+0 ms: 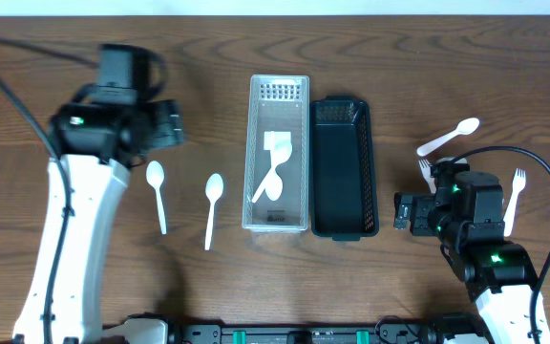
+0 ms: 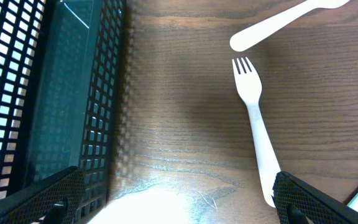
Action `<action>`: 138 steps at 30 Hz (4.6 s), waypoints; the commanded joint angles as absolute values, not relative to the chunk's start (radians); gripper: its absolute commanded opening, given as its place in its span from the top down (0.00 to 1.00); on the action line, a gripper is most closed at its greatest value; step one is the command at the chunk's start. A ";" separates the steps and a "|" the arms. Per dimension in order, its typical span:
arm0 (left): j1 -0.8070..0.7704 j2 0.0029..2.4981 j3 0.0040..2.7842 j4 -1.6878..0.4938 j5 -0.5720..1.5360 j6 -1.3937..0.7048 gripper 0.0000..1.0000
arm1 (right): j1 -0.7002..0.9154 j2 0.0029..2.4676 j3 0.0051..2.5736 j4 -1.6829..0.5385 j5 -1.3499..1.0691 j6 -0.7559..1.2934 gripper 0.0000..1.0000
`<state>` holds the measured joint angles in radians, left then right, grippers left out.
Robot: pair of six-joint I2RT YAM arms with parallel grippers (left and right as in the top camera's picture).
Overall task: Pack container
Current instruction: 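Move the left gripper to the remaining spoon and grasp it, then lower the spoon into the white basket and open the left gripper, then grasp the last white spoon near the basket with the left gripper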
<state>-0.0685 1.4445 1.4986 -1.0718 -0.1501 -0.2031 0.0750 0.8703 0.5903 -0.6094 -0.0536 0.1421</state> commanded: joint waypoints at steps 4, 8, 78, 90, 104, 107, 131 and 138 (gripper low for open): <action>0.119 1.520 1.271 -0.923 -0.029 -0.165 0.16 | 0.064 0.870 0.610 -0.610 -0.061 0.154 0.01; 0.126 1.574 1.155 -0.828 -0.029 -0.165 0.17 | 0.064 0.870 0.610 -0.610 -0.061 0.154 0.01; -0.330 1.503 1.517 -1.029 0.060 -0.162 0.94 | 0.064 0.870 0.610 -0.601 -0.061 0.153 0.01; -0.581 1.769 1.507 -0.891 0.038 -0.360 0.94 | 0.064 0.870 0.610 -0.606 -0.061 0.154 0.01; -0.578 1.881 1.546 -0.892 0.033 -0.257 0.38 | 0.064 0.870 0.610 -0.616 -0.061 0.157 0.01; -0.572 1.831 1.609 -0.959 -0.014 -0.240 0.35 | 0.064 0.870 0.610 -0.618 -0.061 0.157 0.01; -0.122 1.412 1.093 -0.852 -0.031 -0.196 0.04 | 0.064 0.870 0.610 -0.619 -0.061 0.157 0.01; -0.126 1.531 0.991 -0.780 0.031 -0.131 0.04 | 0.064 0.870 0.610 -0.619 -0.061 0.157 0.01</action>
